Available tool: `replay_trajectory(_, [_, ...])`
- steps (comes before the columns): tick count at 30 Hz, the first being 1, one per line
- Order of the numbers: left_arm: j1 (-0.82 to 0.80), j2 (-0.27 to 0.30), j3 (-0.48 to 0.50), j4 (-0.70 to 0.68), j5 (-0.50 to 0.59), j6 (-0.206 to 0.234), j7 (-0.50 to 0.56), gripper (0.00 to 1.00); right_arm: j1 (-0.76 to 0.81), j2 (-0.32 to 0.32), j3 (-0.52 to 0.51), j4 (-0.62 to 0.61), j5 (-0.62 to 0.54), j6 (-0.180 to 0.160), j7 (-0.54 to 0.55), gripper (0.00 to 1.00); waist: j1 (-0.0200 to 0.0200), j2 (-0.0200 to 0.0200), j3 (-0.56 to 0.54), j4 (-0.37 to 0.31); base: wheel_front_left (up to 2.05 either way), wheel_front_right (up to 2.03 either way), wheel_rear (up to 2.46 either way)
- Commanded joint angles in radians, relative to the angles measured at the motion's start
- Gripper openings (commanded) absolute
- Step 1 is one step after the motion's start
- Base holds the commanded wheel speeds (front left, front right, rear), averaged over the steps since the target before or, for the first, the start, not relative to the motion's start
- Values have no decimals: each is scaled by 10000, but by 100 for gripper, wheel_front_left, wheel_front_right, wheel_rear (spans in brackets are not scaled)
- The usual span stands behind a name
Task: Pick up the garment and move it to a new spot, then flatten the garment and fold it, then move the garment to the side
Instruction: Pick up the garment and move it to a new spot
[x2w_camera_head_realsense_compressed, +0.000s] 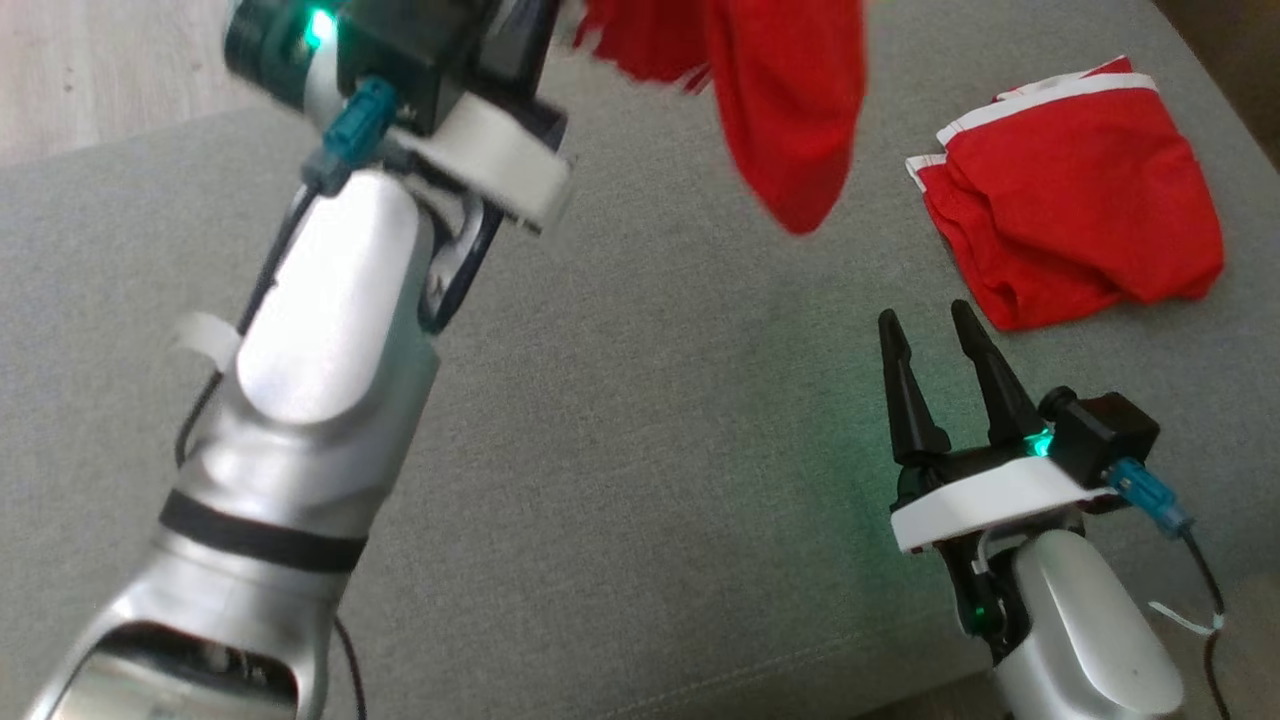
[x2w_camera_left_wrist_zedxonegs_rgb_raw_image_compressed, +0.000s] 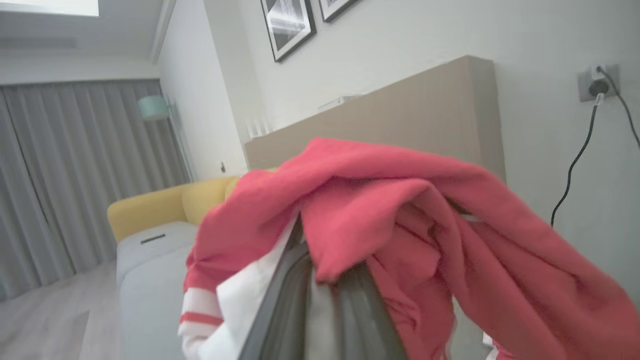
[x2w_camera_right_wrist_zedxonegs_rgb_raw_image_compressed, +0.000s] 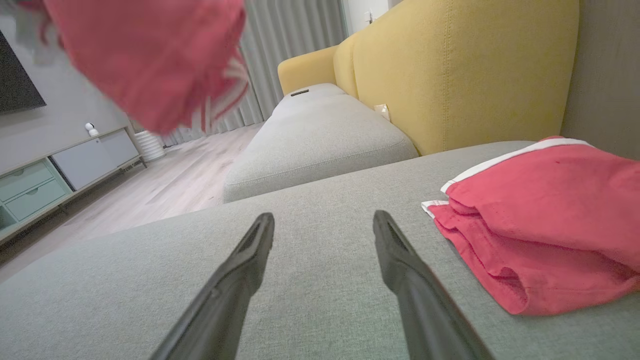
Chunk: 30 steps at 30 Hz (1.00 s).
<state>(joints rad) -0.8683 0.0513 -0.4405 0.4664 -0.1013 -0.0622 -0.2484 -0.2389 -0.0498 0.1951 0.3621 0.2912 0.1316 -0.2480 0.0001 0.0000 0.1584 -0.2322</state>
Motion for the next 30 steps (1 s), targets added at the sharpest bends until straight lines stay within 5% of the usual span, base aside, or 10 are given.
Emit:
replay_trajectory(1, [79,304,325,-65,-44,121,-71,0,-318,-5,182,-387,31,-9,-136,100,-1,0,38,0,0,0,0])
replay_trajectory(8, [1845,766,503,1575,-139,569,-127,2,-241,-5,-4,-483,-154,-9,-136,100,-1,0,166,212,0,0,0])
replay_trajectory(9, [2028,803,528,1833,-155,623,-128,74,-233,-5,-11,-478,-203,-9,-136,100,-1,0,174,275,0,0,0])
replay_trajectory(10, [2160,827,558,1994,-175,658,-129,100,-232,-5,-15,-476,-239,-9,-136,100,-1,0,176,327,0,0,0])
replay_trajectory(16, [2659,814,841,1651,-309,786,-131,100,-195,-5,-188,-454,-489,-9,-137,100,-1,0,110,857,0,0,0])
replay_trajectory(30, [4783,999,1837,-1616,-462,991,-133,100,138,-5,-489,-343,-810,-9,-135,100,-1,0,-575,1942,0,0,0])
